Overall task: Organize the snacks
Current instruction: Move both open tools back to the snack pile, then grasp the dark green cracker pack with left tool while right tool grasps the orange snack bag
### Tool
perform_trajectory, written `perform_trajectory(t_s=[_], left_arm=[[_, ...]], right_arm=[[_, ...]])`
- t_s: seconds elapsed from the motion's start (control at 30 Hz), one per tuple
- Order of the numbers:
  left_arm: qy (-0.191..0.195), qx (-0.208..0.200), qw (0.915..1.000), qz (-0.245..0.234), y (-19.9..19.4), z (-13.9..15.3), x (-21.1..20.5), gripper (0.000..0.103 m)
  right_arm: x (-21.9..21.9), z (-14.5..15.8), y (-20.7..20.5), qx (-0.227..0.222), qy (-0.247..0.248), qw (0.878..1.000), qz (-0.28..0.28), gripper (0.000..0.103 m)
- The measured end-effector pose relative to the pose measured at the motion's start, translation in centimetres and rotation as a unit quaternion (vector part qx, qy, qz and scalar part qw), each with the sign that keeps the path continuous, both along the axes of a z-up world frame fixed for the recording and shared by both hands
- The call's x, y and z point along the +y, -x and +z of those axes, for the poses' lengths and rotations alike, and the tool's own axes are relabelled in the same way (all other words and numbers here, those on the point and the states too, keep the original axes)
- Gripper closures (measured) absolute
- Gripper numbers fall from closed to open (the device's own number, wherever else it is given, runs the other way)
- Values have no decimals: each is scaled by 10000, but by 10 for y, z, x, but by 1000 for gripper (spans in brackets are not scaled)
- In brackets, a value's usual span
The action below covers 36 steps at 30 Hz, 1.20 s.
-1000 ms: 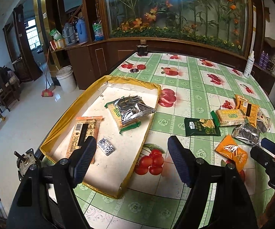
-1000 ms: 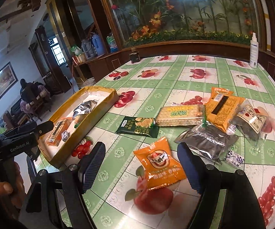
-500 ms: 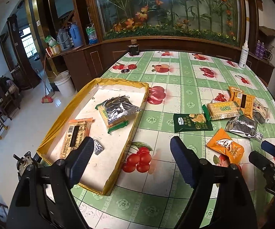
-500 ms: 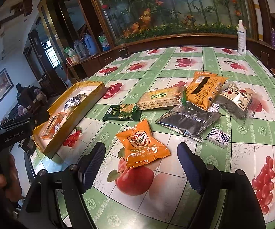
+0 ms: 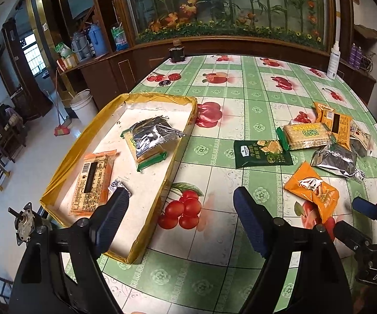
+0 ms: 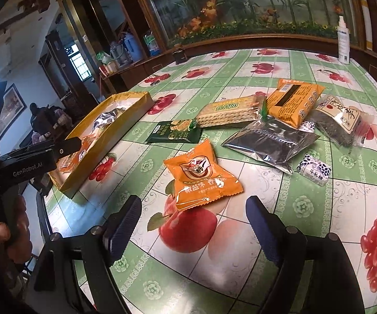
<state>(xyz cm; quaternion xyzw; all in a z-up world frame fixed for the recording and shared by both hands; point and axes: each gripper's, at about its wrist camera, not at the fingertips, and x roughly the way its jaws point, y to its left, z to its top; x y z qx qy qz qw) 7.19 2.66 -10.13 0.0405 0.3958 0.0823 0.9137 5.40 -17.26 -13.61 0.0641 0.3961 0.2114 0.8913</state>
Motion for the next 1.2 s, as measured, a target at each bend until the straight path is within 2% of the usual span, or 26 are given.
perform_trajectory(t_s=[0.2, 0.3, 0.37, 0.47, 0.6, 0.67, 0.73, 0.83, 0.9, 1.0, 1.1, 1.2], left_arm=[[24, 104, 9999, -122, -4, -4, -3, 20], [-33, 188, 9984, -528, -15, -8, -12, 20], [-87, 375, 9944, -988, -27, -12, -22, 20], [-201, 673, 9837, -1655, -44, -20, -36, 21], [-625, 727, 9712, -2183, -61, -28, -52, 21], [-716, 785, 9634, -2461, -71, -32, -59, 21], [-770, 853, 9552, -2729, -81, -34, -64, 21], [-610, 1075, 9395, -3196, -97, -39, -69, 21], [-781, 1229, 9295, -3388, -108, -46, -77, 21], [-1161, 1214, 9185, -3579, -119, -53, -89, 21], [-932, 1294, 9073, -3891, -129, -55, -93, 20], [-591, 1433, 9027, -4014, -139, -55, -93, 20]], right_arm=[[3, 0, -3, 12, 29, 10000, 38, 20], [7, 0, -8, 58, 74, 9998, 171, 20], [10, 0, -14, 96, 101, 9994, 303, 20], [10, 1, -25, 167, 71, 9989, 432, 19], [14, 1, -41, 249, 220, 9979, 550, 19], [18, 1, -48, 286, 334, 9969, 656, 19], [21, -3, -54, 349, 440, 9957, 734, 19], [26, -9, -61, 478, 522, 9938, 862, 19], [28, -14, -65, 561, 619, 9924, 900, 19], [28, -18, -67, 583, 723, 9915, 917, 19], [28, -18, -69, 595, 732, 9913, 918, 19], [28, -18, -72, 600, 815, 9906, 919, 20]])
